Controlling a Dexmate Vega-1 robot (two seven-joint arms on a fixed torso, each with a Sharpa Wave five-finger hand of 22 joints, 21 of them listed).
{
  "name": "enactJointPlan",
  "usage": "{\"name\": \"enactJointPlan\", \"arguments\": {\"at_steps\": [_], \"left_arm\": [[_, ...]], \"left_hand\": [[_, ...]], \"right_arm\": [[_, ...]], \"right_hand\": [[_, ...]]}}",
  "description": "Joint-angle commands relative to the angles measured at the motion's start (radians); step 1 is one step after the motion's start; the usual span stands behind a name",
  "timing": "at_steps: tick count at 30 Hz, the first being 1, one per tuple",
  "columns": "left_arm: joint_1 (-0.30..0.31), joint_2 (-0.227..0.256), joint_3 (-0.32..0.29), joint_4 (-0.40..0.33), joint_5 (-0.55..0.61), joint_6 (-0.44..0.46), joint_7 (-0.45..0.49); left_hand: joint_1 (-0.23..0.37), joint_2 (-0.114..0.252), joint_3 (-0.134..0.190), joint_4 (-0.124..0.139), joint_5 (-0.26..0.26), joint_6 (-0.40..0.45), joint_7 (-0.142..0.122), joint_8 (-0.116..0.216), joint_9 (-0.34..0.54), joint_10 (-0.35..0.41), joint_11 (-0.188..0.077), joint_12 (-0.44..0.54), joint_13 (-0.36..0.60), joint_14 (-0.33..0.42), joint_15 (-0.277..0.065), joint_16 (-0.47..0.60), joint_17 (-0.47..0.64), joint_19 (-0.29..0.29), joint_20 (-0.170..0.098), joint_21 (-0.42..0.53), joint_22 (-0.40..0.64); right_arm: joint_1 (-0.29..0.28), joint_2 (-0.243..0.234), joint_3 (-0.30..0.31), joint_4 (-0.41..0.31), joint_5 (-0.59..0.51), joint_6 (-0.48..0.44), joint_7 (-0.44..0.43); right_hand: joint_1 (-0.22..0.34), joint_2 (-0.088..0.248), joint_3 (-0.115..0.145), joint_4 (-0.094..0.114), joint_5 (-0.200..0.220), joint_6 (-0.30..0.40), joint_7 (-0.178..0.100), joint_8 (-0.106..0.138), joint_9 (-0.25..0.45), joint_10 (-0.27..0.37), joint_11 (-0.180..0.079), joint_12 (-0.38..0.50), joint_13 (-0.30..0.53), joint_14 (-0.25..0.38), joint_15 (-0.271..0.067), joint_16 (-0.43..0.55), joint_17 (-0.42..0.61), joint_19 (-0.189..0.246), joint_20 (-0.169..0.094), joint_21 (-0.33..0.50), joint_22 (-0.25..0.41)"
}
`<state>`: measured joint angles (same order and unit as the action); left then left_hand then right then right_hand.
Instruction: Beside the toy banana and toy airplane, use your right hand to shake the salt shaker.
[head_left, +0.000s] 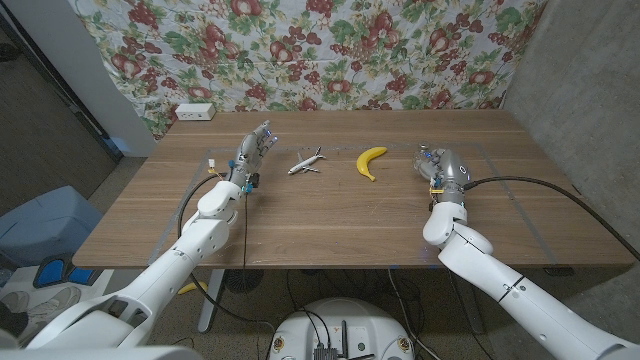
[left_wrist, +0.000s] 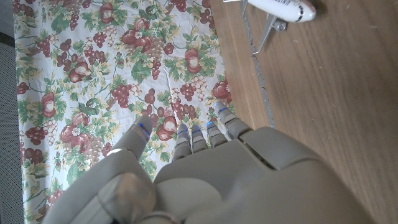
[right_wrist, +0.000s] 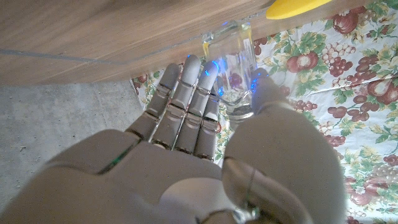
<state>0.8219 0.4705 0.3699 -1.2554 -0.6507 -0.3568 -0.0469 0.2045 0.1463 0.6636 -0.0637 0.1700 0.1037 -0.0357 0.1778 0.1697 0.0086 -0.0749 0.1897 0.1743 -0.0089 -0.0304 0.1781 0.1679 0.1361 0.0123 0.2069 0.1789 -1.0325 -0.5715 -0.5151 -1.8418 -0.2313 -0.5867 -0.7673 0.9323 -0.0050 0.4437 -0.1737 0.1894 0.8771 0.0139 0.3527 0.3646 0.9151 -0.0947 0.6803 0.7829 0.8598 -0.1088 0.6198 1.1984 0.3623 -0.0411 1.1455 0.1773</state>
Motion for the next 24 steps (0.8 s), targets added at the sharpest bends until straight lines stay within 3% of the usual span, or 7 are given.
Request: {"name": "enactJointPlan", "arguments": {"at_steps": [1, 24], "left_arm": [[0.003, 0.005, -0.003, -0.002, -0.002, 0.002, -0.002], [0.002, 0.006, -0.006, 0.006, -0.007, -0.001, -0.011]], "left_hand": [[0.004, 0.033, 0.000, 0.001, 0.006, 0.010, 0.001, 0.003, 0.004, -0.001, -0.001, 0.002, 0.004, 0.008, -0.025, 0.002, 0.002, 0.005, 0.001, 0.000, 0.004], [-0.001, 0.025, -0.004, -0.003, 0.005, 0.011, 0.001, 0.003, 0.004, -0.002, -0.001, 0.002, 0.004, 0.005, -0.025, 0.000, 0.002, 0.003, 0.002, -0.001, 0.004]], "right_arm": [[0.017, 0.001, -0.023, 0.019, 0.010, -0.033, 0.010], [0.059, 0.003, -0.076, 0.049, -0.002, -0.124, 0.031]], "right_hand": [[0.121, 0.109, 0.023, 0.017, 0.004, 0.151, -0.089, 0.005, 0.002, 0.072, -0.060, -0.002, 0.000, 0.008, -0.107, -0.003, 0.003, 0.006, -0.055, 0.007, 0.000], [0.122, 0.107, 0.025, 0.015, -0.001, 0.146, -0.086, -0.003, -0.007, 0.078, -0.063, -0.010, -0.010, 0.016, -0.106, -0.001, 0.006, 0.012, -0.048, 0.009, 0.000]]}}
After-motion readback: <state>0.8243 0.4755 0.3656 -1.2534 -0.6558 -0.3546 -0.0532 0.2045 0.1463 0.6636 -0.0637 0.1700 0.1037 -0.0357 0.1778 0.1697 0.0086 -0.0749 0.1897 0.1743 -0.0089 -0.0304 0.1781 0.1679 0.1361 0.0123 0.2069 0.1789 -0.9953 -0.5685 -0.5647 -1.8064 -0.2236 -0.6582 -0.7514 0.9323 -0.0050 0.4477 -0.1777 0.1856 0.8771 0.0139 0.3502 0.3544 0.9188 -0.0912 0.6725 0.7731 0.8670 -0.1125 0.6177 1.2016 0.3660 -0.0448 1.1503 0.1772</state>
